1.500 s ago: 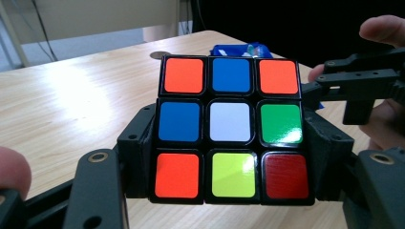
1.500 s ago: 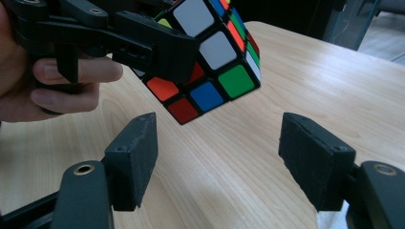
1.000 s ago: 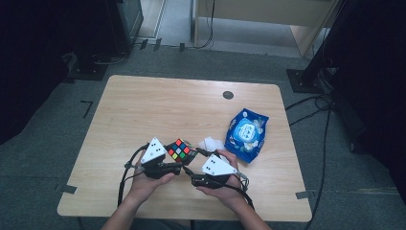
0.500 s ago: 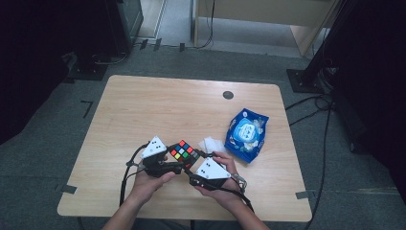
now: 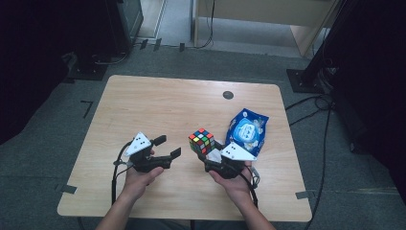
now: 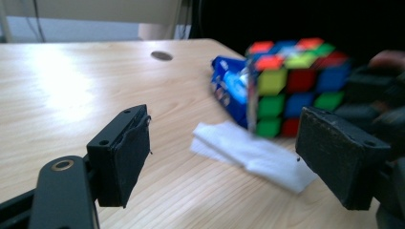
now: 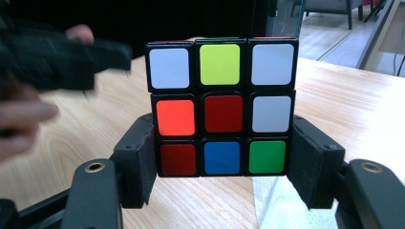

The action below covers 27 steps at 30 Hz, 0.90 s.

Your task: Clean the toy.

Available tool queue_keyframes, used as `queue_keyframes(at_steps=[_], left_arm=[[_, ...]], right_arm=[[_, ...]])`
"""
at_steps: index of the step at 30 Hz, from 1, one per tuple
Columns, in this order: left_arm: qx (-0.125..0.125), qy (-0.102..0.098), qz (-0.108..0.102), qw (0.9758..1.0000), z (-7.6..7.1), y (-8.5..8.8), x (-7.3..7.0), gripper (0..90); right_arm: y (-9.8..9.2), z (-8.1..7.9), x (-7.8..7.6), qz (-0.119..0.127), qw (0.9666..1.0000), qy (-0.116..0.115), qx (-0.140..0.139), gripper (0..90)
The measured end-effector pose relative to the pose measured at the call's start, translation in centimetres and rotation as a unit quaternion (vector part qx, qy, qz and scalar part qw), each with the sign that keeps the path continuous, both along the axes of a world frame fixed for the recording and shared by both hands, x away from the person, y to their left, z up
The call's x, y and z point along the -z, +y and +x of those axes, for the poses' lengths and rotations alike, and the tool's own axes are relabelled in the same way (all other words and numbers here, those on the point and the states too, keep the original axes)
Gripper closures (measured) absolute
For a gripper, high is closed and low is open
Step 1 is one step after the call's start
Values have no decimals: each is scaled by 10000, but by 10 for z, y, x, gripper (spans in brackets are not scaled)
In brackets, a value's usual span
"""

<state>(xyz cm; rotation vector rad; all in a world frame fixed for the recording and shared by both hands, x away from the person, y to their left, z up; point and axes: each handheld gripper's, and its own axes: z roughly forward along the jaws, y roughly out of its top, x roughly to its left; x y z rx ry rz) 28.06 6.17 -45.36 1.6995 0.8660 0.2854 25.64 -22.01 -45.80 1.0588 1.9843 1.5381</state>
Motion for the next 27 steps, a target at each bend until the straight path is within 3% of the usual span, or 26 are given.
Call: queue_keyframes(at_steps=[4, 8, 11, 14, 19, 22, 23, 24, 27], left_arm=[[47, -26, 358, 9993, 0, -10, 12, 197], [189, -226, 790, 9964, -6, -25, 18, 198], [215, -525, 1034, 9930, -12, -33, 18, 202], [175, -920, 1255, 9877, -19, -36, 18, 201], [166, -1357, 1334, 9816, -23, -34, 16, 201], [188, -1469, 1322, 9801, -25, -33, 15, 200], [212, -1567, 1364, 9779, -26, -33, 15, 197], [212, -1567, 1364, 9779, -26, -33, 15, 195], [301, -1765, 1475, 9727, -30, -36, 16, 188]], right_arm=[[-4, -1, -10, 291, 9995, 112, -83, 351], [-2, -3, -15, 580, 9976, 260, -258, 351], [3, -4, -16, 638, 9961, 410, -449, 351], [8, -4, -16, 625, 9948, 579, -560, 351], [12, -3, -17, 677, 9906, 928, -736, 350], [13, -3, -18, 688, 9892, 1027, -790, 350], [14, -2, -17, 704, 9878, 1118, -830, 350], [14, -2, -17, 704, 9878, 1118, -830, 350], [14, 0, -17, 671, 9850, 1347, -847, 350]])
